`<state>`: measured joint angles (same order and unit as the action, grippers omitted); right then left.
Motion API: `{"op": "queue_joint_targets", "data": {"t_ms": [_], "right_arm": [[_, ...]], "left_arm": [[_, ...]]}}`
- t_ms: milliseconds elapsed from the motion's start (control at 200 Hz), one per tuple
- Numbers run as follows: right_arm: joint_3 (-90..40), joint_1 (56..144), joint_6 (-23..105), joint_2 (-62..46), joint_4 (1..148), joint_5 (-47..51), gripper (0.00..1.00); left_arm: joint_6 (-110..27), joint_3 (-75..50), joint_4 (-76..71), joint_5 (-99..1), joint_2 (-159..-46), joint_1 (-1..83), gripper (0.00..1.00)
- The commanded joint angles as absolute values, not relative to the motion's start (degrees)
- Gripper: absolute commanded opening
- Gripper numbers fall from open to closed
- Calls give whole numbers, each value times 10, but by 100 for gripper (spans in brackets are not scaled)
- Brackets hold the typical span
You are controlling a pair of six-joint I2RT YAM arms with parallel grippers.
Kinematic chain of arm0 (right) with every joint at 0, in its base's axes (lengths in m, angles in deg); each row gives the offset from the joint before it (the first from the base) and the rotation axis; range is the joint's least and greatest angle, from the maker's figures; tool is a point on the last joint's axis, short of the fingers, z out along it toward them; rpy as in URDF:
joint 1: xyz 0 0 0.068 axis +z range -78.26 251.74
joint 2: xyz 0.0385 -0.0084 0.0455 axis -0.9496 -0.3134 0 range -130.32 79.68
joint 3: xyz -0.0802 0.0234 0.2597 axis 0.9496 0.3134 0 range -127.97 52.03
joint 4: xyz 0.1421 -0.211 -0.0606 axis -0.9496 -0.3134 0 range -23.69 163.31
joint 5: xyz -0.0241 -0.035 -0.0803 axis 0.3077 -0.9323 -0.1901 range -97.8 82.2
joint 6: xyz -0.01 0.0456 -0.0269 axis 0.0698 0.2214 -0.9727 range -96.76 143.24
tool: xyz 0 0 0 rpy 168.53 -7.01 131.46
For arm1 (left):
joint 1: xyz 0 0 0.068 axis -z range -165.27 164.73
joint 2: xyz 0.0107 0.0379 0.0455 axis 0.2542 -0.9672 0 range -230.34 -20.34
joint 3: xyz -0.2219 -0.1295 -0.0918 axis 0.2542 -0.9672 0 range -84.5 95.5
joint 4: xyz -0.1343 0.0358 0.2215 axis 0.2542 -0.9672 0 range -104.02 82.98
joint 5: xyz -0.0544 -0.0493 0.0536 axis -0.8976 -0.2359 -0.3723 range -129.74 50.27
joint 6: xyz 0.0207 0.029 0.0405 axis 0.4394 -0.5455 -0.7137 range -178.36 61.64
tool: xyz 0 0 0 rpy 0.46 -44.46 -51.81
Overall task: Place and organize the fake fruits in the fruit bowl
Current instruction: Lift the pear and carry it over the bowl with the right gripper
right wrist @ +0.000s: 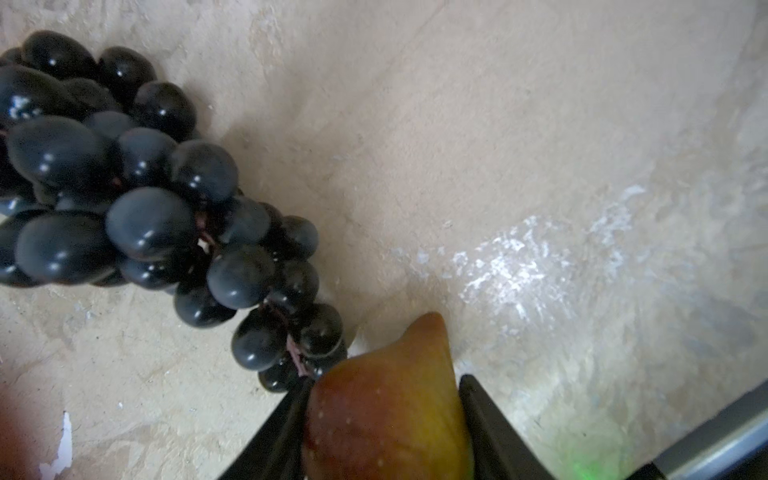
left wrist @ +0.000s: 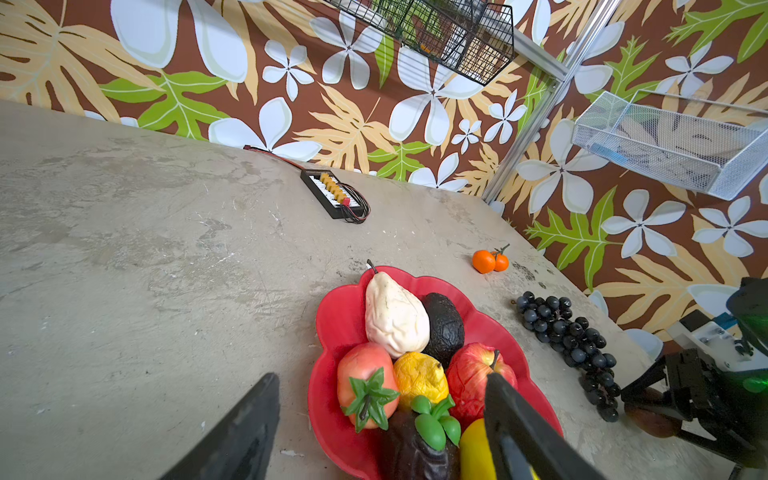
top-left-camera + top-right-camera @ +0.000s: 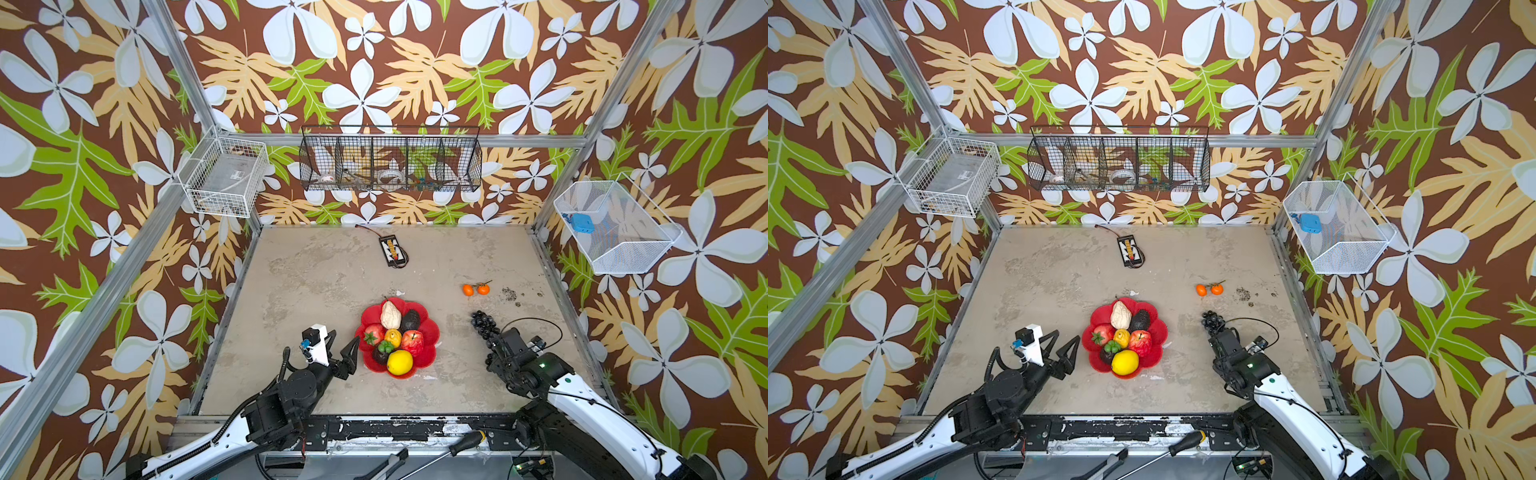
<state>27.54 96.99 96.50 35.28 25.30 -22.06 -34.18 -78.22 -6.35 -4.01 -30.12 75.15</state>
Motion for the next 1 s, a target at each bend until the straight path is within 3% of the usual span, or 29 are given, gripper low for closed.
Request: {"op": "queue_joint_targets", "data": {"t_ms": [0, 455, 661, 996], "right_arm": [[265, 971, 951, 355, 242, -245, 55], [206, 971, 907, 354, 229, -278, 54], [169, 975, 822, 322, 297, -240, 47], [87, 1181, 708, 216, 489, -267, 47]], "left_arm": [[-341, -783, -45, -35, -303, 752, 78], [-341, -783, -39, -39, -311, 751, 78], [-342, -783, -36, -37, -320, 751, 78], [-346, -786, -24, -36, -334, 752, 78]]}}
